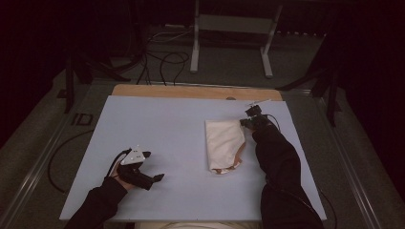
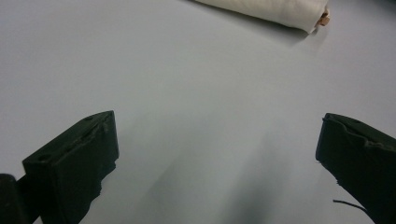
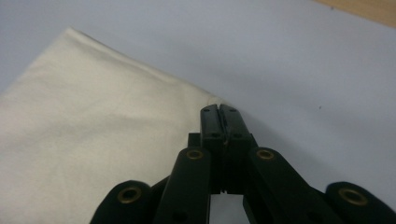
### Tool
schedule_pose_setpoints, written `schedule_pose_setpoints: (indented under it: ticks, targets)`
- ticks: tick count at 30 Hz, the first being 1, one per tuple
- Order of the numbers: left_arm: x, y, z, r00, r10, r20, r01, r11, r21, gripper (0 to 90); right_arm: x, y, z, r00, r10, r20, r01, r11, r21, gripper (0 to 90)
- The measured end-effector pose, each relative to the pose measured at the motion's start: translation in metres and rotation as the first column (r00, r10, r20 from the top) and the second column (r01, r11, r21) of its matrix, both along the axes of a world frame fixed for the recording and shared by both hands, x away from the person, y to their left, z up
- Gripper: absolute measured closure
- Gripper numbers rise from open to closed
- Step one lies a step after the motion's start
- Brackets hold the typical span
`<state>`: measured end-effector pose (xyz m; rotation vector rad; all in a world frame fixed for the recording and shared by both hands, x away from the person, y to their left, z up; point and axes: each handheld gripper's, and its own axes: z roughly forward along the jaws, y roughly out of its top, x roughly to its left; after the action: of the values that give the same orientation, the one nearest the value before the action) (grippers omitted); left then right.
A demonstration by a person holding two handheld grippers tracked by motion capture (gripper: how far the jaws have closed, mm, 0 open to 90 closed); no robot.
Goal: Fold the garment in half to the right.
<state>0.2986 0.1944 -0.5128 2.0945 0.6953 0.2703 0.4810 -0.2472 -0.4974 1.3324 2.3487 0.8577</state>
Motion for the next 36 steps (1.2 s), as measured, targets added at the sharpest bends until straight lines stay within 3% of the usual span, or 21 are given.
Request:
schedule_pose_setpoints:
  ticks: [8,21,25,26,27,28,29,32,36]
  targets:
    - [0.001,0.003,-0.001,0.9999,0.012,-0.001,-0.012,0.9999,0.004,0.0,0.002,0.003,-0.015,0.9994,-0.003,-0.035,0.003,1.000,-0.001,89.8]
    - [0.000,0.004,0.000,1.0000,0.006,-0.007,-0.005,0.9997,0.022,0.0,0.001,0.004,-0.014,0.9996,-0.003,-0.028,0.003,1.000,-0.002,89.1]
    - [0.002,0.005,0.000,0.9997,0.012,-0.022,-0.012,0.9997,0.023,0.0,0.000,0.002,-0.009,0.9998,0.015,-0.014,-0.015,1.000,0.012,78.8]
    - [0.003,0.007,0.000,0.9993,0.015,-0.033,-0.014,0.9996,0.024,0.0,-0.002,0.002,-0.006,0.9999,0.015,0.001,-0.015,1.000,0.012,69.0]
    - [0.003,0.007,0.000,0.9993,0.015,-0.033,-0.014,0.9996,0.024,0.0,-0.002,0.002,-0.006,0.9999,0.015,0.001,-0.015,1.000,0.012,69.0]
    - [0.002,0.007,0.000,0.9991,0.019,-0.037,-0.018,0.9995,0.028,0.0,-0.003,0.001,-0.001,0.9998,0.009,0.016,-0.009,1.000,0.015,61.1]
    - [0.002,0.007,0.000,0.9991,0.019,-0.037,-0.018,0.9995,0.028,0.0,-0.003,0.001,-0.001,0.9998,0.009,0.016,-0.009,1.000,0.015,61.1]
    - [0.003,0.009,0.001,0.9989,0.027,-0.037,-0.025,0.9987,0.043,0.0,-0.006,0.002,0.008,0.9993,0.021,0.030,-0.022,0.999,0.027,47.0]
    - [0.003,0.010,0.001,0.9987,0.034,-0.038,-0.032,0.9984,0.047,0.0,-0.008,0.006,0.016,0.9985,0.043,0.034,-0.045,0.998,0.040,36.6]
